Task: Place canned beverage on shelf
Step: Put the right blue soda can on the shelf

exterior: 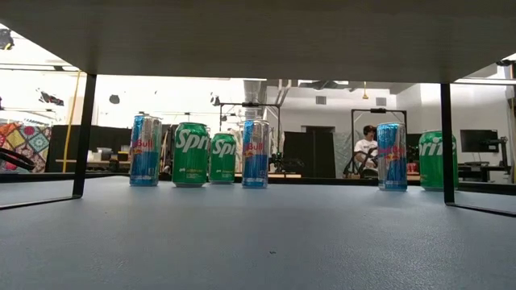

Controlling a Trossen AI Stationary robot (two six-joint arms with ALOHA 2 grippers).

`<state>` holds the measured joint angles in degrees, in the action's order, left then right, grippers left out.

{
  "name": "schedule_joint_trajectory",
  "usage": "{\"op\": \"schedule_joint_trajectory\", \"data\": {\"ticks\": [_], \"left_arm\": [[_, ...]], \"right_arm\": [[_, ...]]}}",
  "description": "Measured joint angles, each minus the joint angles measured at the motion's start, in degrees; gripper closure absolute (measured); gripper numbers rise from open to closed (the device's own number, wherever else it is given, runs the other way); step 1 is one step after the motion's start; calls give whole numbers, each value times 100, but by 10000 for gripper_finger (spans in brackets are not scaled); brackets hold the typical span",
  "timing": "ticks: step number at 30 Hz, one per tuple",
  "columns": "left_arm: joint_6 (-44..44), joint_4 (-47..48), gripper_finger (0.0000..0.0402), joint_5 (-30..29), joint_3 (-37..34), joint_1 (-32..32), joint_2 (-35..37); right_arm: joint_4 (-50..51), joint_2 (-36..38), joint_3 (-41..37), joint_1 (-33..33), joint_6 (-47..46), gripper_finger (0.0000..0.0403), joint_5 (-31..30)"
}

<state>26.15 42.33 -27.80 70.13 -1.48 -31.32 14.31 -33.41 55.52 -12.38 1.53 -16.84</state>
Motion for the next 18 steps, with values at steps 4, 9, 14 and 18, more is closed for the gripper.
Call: {"op": "schedule_joint_trajectory", "data": {"ticks": [4,9,14,18], "left_arm": [[2,13,93,1,-17,0,-3],[21,22,93,1,-17,-2,-1],[52,26,93,41,-17,-2,-1],[59,31,93,49,-17,-2,-3]], "right_arm": [[-9,59,-34,0,-2,403,5],[-17,62,-34,0,-3,403,16],[-16,51,-34,0,-17,403,20],[-18,51,-34,0,-17,403,24]]}}
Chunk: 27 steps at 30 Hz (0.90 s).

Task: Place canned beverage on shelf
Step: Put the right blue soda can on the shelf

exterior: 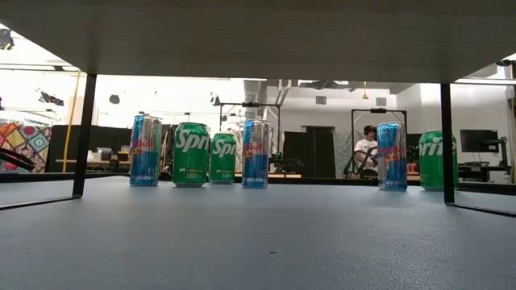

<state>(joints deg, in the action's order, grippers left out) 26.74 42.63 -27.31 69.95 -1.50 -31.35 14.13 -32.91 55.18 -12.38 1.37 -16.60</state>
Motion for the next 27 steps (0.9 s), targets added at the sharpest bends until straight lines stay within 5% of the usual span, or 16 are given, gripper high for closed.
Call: {"op": "schedule_joint_trajectory", "data": {"ticks": [15,20,27], "left_arm": [[194,-465,93,207,-657,2,-24],[186,-459,93,203,-658,2,-55],[245,-457,93,133,-658,2,-88]], "right_arm": [[729,-99,0,21,-1059,397,-27],[1415,-281,0,24,-1572,389,-694],[1858,-593,-2,104,-1700,315,-1364]]}}
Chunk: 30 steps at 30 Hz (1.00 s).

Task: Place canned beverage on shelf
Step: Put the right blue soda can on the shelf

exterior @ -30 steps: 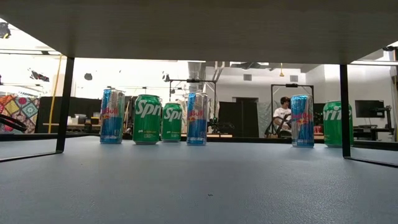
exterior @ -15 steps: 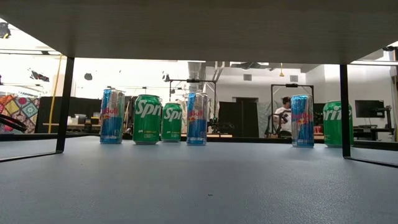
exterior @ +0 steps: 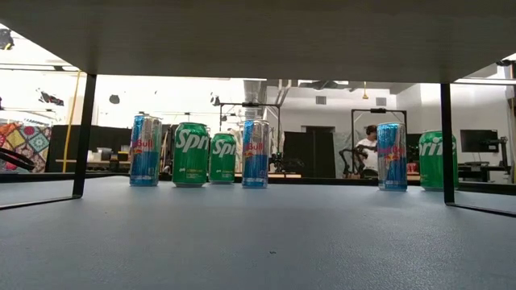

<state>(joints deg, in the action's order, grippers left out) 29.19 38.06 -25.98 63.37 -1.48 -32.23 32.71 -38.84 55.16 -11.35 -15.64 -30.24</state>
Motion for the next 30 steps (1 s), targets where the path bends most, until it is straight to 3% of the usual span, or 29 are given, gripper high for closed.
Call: {"op": "schedule_joint_trajectory", "data": {"ticks": [7,11,15,20,30], "left_arm": [[5,62,93,-18,2,-2,-134],[84,166,93,-115,2,0,-263],[248,203,93,-191,4,0,-421],[356,205,93,-170,3,0,-529],[74,228,93,-82,7,-1,-159]], "right_arm": [[271,-286,0,589,2,178,-306],[893,-487,2,1053,3,127,-295],[1515,-724,2,1589,4,111,-213],[1337,-1028,4,2246,4,111,489],[1306,-1797,80,3075,-274,112,1056]]}}
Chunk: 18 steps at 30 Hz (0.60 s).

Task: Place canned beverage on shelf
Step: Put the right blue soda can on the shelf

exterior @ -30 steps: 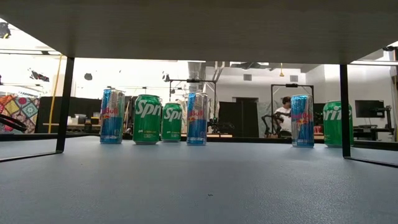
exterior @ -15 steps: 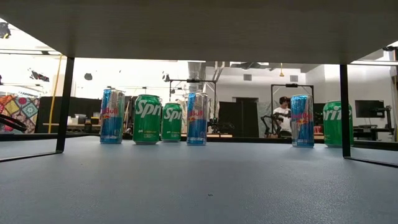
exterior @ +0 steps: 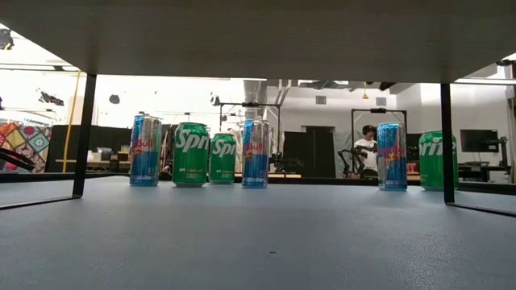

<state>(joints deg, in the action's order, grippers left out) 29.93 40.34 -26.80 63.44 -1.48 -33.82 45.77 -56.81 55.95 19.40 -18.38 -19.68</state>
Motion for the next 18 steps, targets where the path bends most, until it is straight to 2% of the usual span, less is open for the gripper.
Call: {"op": "schedule_joint_trajectory", "data": {"ticks": [10,18], "left_arm": [[131,478,93,-54,4,-1,464],[77,544,93,-55,4,-1,463]], "right_arm": [[1357,-1237,933,641,-268,112,59],[1617,-1602,1138,1001,-566,112,634]]}}
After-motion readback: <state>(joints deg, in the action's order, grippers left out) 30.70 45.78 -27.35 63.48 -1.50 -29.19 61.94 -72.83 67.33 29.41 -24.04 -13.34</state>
